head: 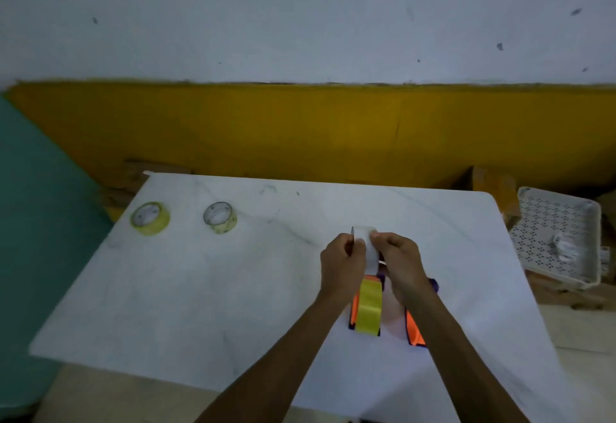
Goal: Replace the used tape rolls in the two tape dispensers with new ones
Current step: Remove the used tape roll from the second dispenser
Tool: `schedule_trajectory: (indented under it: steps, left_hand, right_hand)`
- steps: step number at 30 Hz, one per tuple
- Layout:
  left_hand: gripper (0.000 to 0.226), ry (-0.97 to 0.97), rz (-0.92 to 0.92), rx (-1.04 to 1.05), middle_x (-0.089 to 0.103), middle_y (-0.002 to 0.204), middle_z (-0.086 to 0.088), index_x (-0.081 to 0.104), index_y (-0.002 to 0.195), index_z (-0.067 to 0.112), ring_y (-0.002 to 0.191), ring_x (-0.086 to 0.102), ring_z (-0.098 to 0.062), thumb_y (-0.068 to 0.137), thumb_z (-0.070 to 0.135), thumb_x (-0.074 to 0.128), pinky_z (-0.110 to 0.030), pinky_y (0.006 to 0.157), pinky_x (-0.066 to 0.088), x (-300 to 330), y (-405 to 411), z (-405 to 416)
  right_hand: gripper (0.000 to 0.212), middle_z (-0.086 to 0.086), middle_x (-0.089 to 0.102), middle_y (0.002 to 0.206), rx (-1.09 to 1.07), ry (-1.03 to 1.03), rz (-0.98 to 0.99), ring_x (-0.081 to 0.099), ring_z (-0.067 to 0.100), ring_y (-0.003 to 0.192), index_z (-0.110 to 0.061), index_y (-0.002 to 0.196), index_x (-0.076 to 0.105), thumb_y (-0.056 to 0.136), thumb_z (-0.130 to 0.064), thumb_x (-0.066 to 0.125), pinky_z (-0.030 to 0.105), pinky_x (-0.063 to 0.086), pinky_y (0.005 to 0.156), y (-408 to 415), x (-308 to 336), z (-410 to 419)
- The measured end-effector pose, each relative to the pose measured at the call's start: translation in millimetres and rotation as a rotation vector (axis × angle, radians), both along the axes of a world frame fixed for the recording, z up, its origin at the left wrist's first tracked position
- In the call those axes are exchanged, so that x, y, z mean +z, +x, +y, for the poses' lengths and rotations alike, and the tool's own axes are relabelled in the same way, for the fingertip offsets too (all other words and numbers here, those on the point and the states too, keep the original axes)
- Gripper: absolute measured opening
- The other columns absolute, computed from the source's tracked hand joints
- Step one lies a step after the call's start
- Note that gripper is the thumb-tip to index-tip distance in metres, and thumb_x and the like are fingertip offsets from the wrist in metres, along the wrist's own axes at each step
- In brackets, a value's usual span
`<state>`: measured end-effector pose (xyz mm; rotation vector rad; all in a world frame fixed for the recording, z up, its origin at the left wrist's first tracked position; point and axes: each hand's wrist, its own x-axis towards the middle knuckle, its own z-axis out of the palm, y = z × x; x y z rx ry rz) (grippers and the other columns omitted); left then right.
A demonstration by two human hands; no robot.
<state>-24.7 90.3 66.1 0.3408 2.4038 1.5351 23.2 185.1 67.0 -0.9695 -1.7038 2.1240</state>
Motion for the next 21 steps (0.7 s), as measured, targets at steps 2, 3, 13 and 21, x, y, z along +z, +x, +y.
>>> schedule_trajectory:
  steps: [2, 3, 13, 21]
  left_hand:
    - [0.032, 0.002, -0.013, 0.027, 0.047, 0.056, 0.006, 0.046, 0.062, 0.017, 0.050, 0.042, -0.005, 0.093, 0.022, 0.051, -0.008, 0.046, 0.035, 1, -21, -35]
    - [0.031, 0.011, -0.024, 0.042, 0.048, 0.058, 0.007, 0.048, 0.062, 0.018, 0.051, 0.044, -0.005, 0.093, 0.022, 0.052, -0.007, 0.046, 0.035, 2, -31, -54]
    - [0.020, 0.048, -0.106, 0.194, 0.055, 0.070, 0.003, 0.058, 0.072, 0.016, 0.066, 0.049, -0.012, 0.090, 0.020, 0.052, -0.021, 0.056, 0.037, 9, -130, -247]
    - [0.017, 0.049, -0.160, 0.284, 0.057, 0.069, 0.005, 0.061, 0.074, 0.014, 0.063, 0.050, -0.007, 0.089, 0.018, 0.052, -0.022, 0.056, 0.039, -9, -191, -313]
  right_hand:
    - [0.040, 0.023, 0.056, 0.079, 0.026, -0.007, -0.006, 0.056, 0.032, 0.074, 0.019, 0.085, 0.058, 0.094, -0.021, 0.057, 0.041, 0.050, 0.066, -23, 3, -34]
    - [0.037, 0.023, 0.059, 0.081, 0.039, -0.004, -0.012, 0.058, 0.032, 0.075, 0.015, 0.085, 0.061, 0.093, -0.021, 0.058, 0.038, 0.052, 0.065, -34, 5, -53]
    - [0.039, 0.032, 0.060, 0.086, 0.204, -0.045, 0.000, 0.061, 0.039, 0.080, 0.017, 0.091, 0.060, 0.090, -0.021, 0.064, 0.053, 0.056, 0.081, -137, 4, -233]
    - [0.025, 0.021, 0.058, 0.083, 0.331, -0.053, -0.020, 0.058, 0.030, 0.077, 0.003, 0.086, 0.063, 0.091, -0.022, 0.062, 0.037, 0.058, 0.071, -200, -8, -294]
